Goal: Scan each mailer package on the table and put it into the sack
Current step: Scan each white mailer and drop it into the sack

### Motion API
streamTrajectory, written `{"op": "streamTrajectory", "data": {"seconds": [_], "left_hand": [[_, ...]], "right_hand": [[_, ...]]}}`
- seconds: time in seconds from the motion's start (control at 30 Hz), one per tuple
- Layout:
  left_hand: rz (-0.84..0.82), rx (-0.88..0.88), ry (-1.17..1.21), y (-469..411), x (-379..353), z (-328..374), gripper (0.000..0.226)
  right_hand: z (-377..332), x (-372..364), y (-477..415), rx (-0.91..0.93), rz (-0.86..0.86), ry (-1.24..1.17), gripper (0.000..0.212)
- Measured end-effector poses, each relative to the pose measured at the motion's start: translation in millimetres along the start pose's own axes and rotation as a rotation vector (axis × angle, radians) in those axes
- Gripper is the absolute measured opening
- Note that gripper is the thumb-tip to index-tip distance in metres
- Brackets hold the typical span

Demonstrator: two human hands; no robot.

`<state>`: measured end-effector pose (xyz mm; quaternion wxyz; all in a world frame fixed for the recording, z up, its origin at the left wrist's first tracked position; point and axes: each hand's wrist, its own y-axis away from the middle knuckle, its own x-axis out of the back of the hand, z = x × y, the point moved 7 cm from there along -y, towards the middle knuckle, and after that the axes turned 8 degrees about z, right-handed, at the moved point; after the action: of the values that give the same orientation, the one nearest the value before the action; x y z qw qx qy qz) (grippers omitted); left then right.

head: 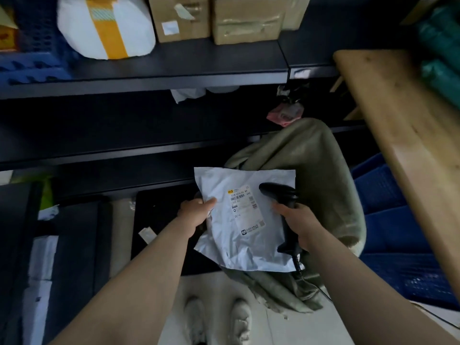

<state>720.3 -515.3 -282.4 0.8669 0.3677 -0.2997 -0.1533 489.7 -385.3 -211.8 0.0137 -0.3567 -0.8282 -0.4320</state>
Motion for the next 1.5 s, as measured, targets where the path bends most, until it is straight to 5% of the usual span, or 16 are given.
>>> {"op": "streamTrajectory", "data": {"seconds": [0.33,0.6,0.73,0.87,1.23,1.5], "left_hand": [[-0.081,0.125,0.312,-65,-54,-44,0.042],[0.065,0.044,0.373,-55,-33,-48,0.045],[0.309,-0.132,0.182,-29,6,-21,0.054],[0.356,-0.143,-0.141,-26,23,-16,0.057],[0.424,-0.131,0.118,-29,29,-26,0.038],[0.484,-0.127,-0.004,-16,18,-27,0.045]], "right_hand": [[51,-32,-68,-0.017,0.036,0.051,0.016],[63,-34,-78,-0.039,0.073,0.017,0.027],[53,-36,-77,-0.041,0.095,-0.014,0.048],[40,-35,-90,-0.037,0.125,-0.109,0.057],[66,-36,-117,-0.059,0.121,0.011,0.059],[77,-41,-133,-0.039,0.081,0.163,0.055]]}}
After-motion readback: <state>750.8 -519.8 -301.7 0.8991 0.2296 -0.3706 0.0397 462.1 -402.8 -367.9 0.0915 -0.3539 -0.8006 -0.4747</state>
